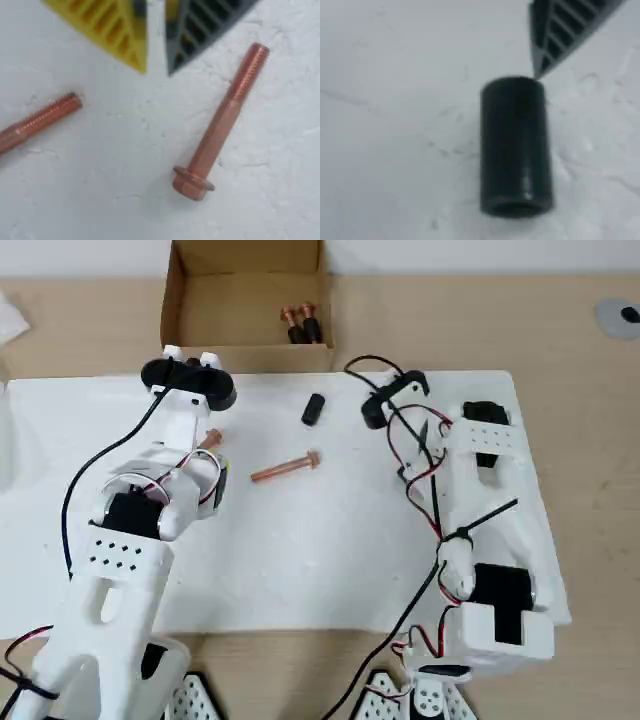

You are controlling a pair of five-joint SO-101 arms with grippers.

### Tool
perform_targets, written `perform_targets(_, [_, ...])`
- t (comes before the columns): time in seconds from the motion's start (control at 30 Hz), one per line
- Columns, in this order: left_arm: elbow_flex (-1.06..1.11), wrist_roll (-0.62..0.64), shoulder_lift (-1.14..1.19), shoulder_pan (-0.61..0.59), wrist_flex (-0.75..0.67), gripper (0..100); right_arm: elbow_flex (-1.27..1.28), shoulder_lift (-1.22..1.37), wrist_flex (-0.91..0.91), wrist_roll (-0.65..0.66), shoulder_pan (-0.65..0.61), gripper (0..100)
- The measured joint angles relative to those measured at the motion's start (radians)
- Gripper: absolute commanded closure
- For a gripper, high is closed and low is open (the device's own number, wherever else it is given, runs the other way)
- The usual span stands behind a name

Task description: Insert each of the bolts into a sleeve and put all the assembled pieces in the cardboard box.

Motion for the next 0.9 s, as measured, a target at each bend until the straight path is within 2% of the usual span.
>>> perform_targets(0.33, [0.000, 0.000, 0.000, 0.000, 0.000, 97, 0.011, 0.002, -0.043, -0.040, -0.081, 65.9])
perform_targets(0.9, [0.000, 0.000, 0.000, 0.000, 0.000, 97, -0.046, 0.176, -0.023, -0.068, -0.091, 66.0])
